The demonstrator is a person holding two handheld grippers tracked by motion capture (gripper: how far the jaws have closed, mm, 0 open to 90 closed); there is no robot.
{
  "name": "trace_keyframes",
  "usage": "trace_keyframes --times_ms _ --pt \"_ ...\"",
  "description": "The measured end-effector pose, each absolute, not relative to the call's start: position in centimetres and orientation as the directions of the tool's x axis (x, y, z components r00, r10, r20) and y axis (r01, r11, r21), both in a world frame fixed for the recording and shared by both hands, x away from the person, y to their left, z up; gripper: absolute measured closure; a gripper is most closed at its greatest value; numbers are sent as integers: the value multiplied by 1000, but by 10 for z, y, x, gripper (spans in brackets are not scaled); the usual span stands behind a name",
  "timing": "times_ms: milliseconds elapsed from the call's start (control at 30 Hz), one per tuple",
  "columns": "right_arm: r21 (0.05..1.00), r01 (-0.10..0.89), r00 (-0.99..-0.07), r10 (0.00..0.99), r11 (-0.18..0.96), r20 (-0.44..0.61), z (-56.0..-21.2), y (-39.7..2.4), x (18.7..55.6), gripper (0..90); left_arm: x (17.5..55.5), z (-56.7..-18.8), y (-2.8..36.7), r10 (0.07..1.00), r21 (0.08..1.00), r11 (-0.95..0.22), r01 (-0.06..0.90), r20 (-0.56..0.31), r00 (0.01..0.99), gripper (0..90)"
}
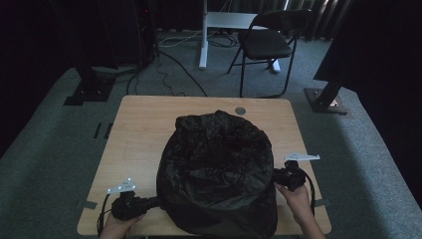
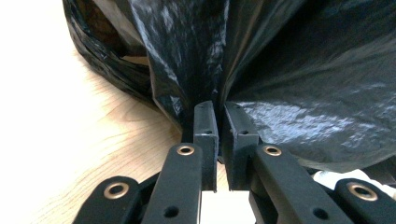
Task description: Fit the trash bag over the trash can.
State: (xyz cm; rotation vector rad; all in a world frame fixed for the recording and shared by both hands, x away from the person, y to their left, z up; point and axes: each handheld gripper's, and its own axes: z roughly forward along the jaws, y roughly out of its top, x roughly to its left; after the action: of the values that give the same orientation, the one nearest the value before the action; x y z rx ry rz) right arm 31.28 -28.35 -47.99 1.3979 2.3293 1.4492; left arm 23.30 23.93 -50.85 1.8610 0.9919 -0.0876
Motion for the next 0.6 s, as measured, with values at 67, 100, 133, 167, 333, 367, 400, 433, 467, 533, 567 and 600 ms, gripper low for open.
trace_keyframes --times_ms 67,100,133,167,333,367,400,433,467,533,567,600 --pt "761 632 -609 699 143 375 -482 -288 312 698 230 -505 240 600 736 -181 652 -443 666 783" --pt "761 632 -609 699 143 375 -482 -288 312 698 230 -505 240 600 736 -181 652 -443 666 750" --pt "765 627 -611 700 145 368 -483 -290 312 668 226 -501 241 614 745 -196 637 -414 673 750" --pt "775 613 -624 695 153 356 -485 -293 312 625 224 -500 241 621 746 -203 635 -403 672 743" --pt "785 602 -633 685 144 360 -492 -303 314 503 216 -491 247 648 766 -182 617 -379 661 662" --pt "788 600 -636 680 139 364 -493 -305 314 477 215 -489 249 651 771 -176 612 -375 659 641" --pt "789 600 -636 678 134 368 -494 -306 315 462 213 -488 251 661 771 -171 613 -371 652 640" --pt "792 597 -637 678 131 368 -494 -308 315 442 212 -486 253 668 773 -170 611 -366 648 632" --pt "796 592 -640 674 126 369 -495 -310 316 406 211 -486 255 671 775 -172 608 -360 648 612" --pt "803 582 -645 673 126 362 -494 -314 316 365 210 -486 258 698 770 -164 616 -351 625 558" --pt "805 579 -647 671 125 362 -494 -315 315 326 211 -487 260 712 768 -161 620 -345 612 521" --pt "810 573 -650 670 122 358 -493 -316 315 305 211 -489 262 729 764 -152 627 -342 594 498"
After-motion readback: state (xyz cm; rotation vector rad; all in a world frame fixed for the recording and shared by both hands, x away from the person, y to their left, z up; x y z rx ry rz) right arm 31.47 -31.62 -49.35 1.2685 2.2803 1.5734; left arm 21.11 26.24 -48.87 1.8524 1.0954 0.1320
